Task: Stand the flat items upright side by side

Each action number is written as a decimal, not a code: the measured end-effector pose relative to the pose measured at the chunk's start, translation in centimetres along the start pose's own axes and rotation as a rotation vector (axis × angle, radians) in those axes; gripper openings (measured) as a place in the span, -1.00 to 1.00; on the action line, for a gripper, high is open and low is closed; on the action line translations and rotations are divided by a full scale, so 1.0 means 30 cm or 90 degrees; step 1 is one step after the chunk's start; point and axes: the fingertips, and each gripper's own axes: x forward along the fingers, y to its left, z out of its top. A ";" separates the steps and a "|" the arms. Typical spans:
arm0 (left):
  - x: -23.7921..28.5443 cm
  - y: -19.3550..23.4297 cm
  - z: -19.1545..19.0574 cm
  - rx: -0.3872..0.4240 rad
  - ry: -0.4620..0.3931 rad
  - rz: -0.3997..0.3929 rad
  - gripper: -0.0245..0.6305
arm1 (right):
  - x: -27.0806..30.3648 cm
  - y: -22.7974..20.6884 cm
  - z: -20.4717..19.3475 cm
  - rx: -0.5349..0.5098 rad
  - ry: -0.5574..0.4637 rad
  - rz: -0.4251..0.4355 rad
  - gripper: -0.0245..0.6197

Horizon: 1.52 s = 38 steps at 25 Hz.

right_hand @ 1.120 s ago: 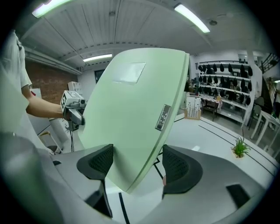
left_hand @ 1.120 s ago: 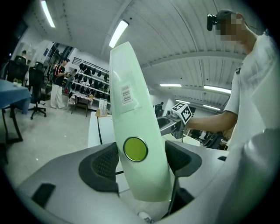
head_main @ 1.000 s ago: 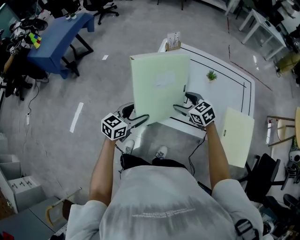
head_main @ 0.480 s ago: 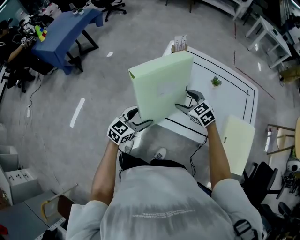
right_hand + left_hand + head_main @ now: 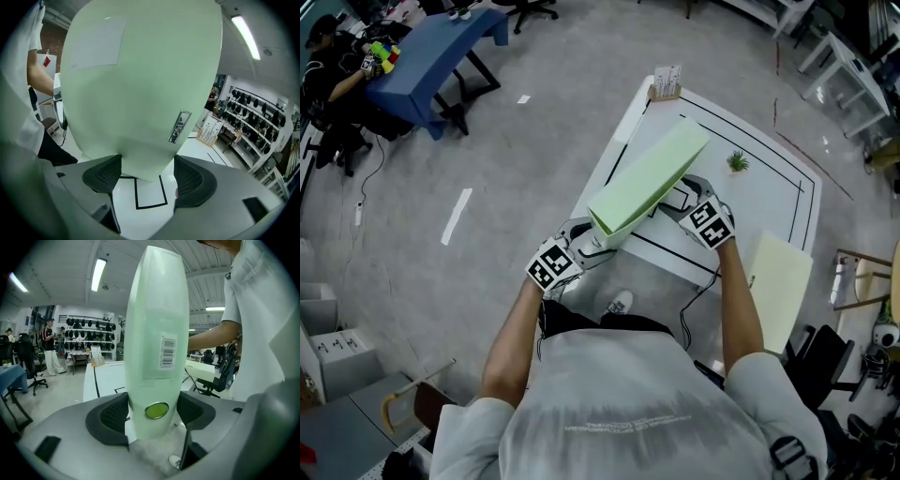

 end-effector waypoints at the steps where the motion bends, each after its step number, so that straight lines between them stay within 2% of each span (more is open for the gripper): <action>1: 0.007 -0.003 -0.003 -0.001 -0.002 0.000 0.09 | 0.003 -0.003 0.000 -0.001 -0.001 0.001 0.21; 4: 0.021 -0.004 0.006 -0.012 -0.009 0.005 0.09 | 0.012 -0.017 0.005 -0.001 -0.006 0.001 0.20; 7: 0.033 0.000 0.006 -0.009 0.006 0.013 0.09 | 0.027 -0.036 0.012 -0.001 -0.005 -0.001 0.20; 12: 0.061 -0.004 0.024 -0.035 -0.003 0.008 0.10 | 0.055 -0.083 0.020 0.007 -0.004 -0.004 0.17; 15: 0.079 -0.015 0.028 -0.031 -0.001 -0.001 0.08 | 0.075 -0.108 0.023 0.006 0.003 -0.010 0.12; 24: 0.096 0.025 0.042 -0.039 0.003 0.021 0.08 | 0.097 -0.150 0.051 0.008 0.005 -0.011 0.11; 32: 0.046 0.015 0.028 -0.087 0.037 0.068 0.08 | 0.080 -0.160 0.011 0.075 -0.024 -0.012 0.11; 38: -0.012 0.030 0.010 -0.162 0.031 0.128 0.06 | -0.063 -0.133 -0.069 0.151 -0.041 -0.076 0.11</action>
